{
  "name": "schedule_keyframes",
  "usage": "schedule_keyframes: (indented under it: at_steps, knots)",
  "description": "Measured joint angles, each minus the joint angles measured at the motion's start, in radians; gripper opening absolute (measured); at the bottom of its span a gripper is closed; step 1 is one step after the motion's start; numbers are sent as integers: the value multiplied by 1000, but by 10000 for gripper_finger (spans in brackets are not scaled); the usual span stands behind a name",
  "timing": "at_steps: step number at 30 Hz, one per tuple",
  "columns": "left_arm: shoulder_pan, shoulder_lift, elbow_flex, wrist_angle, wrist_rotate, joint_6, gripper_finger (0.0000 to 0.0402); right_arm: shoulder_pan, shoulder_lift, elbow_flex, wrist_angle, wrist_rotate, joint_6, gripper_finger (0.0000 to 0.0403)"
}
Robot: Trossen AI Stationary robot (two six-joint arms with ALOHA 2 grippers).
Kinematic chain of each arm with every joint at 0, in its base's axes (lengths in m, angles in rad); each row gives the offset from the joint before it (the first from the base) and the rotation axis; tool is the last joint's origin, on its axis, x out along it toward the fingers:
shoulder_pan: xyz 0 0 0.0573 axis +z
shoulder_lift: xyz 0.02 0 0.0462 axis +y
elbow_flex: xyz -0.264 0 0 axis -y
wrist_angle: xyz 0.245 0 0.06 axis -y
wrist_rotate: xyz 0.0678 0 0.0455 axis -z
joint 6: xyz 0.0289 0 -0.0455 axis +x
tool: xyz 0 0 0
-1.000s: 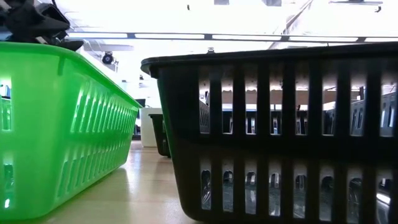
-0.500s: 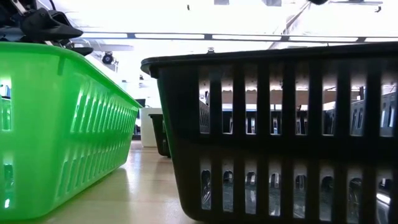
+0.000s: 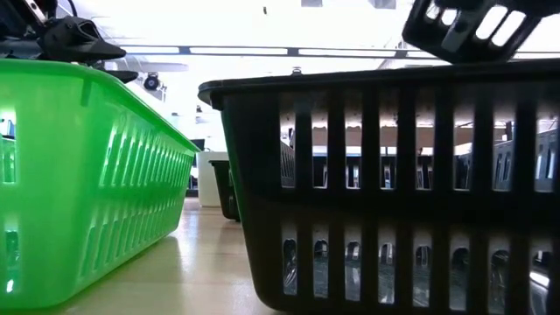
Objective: Stack baskets on shelf by color
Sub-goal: Put the bottom black bin on the shelf
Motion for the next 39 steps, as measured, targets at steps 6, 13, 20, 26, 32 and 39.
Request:
schedule_keyframes:
  at_steps: [6, 13, 20, 26, 32, 39]
  knots:
    - [0, 0, 0, 0, 0, 0, 133, 0, 4, 0, 6, 1, -2, 133]
    - [0, 0, 0, 0, 0, 0, 133, 0, 4, 0, 10, 0, -2, 133]
    - [0, 0, 0, 0, 0, 0, 133, 7, 4, 0, 10, 2, -22, 133]
    - [0, 0, 0, 0, 0, 0, 133, 15, 4, 0, 14, 31, -29, 133]
    - [0, 0, 0, -3, 0, 0, 133, 19, 46, -2, 72, 20, -29, 133]
    - [0, 0, 0, -19, -2, 0, 133, 19, 52, -1, 63, 39, -36, 133]
